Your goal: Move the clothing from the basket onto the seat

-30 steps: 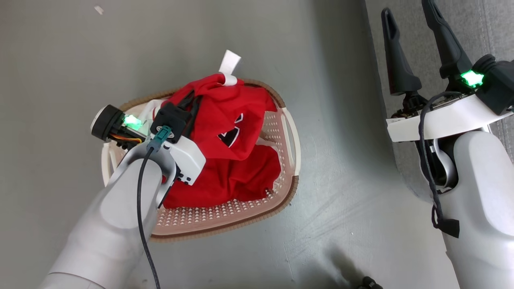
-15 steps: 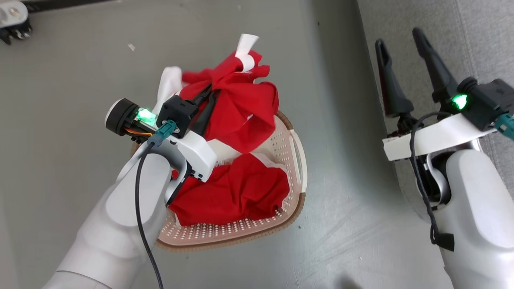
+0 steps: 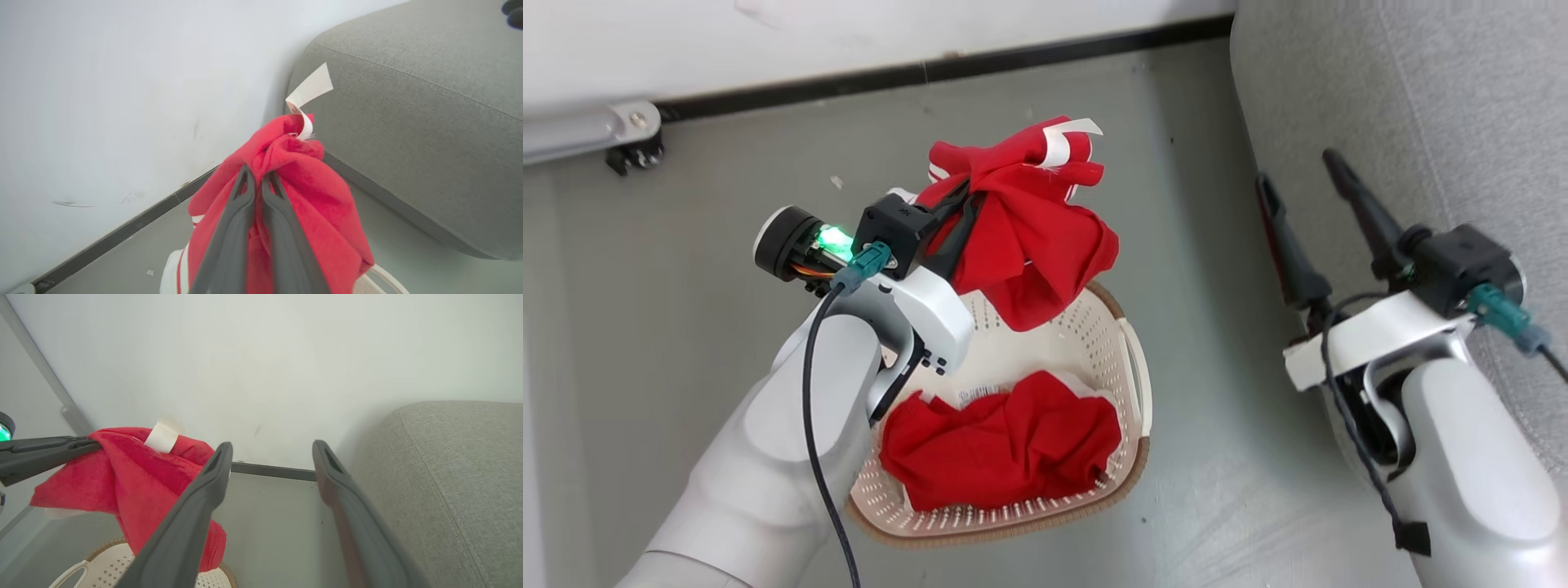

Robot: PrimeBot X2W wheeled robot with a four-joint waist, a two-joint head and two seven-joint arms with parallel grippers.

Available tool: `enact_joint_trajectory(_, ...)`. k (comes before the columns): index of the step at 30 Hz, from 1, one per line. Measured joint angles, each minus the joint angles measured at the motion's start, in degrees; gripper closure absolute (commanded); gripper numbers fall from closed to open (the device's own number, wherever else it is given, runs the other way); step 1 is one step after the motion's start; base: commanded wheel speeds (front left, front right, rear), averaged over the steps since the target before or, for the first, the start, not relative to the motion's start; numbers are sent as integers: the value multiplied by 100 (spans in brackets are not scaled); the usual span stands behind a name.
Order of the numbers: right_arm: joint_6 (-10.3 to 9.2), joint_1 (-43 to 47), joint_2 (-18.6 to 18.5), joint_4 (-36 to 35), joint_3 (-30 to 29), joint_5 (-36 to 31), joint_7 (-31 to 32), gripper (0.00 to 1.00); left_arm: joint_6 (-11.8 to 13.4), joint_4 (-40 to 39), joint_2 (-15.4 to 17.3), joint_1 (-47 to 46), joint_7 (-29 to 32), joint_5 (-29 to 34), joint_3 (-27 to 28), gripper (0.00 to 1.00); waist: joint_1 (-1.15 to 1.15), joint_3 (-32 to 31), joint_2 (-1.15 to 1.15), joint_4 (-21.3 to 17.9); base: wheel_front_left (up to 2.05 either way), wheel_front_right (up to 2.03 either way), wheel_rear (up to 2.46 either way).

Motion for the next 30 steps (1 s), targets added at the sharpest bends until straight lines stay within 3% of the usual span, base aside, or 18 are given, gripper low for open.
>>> enact_joint_trajectory(7,0,150,-162,298,389,-4,0,0,-52,-103,-3,1,118,-342,-164,100,0,-449,0,33,0,0,0)
enact_joint_trajectory(30,1,-397,-441,1348,2593,216,0,0,-42,-423,-4,244,494,-1382,-861,100,0,-1747,0,268,0,0,0)
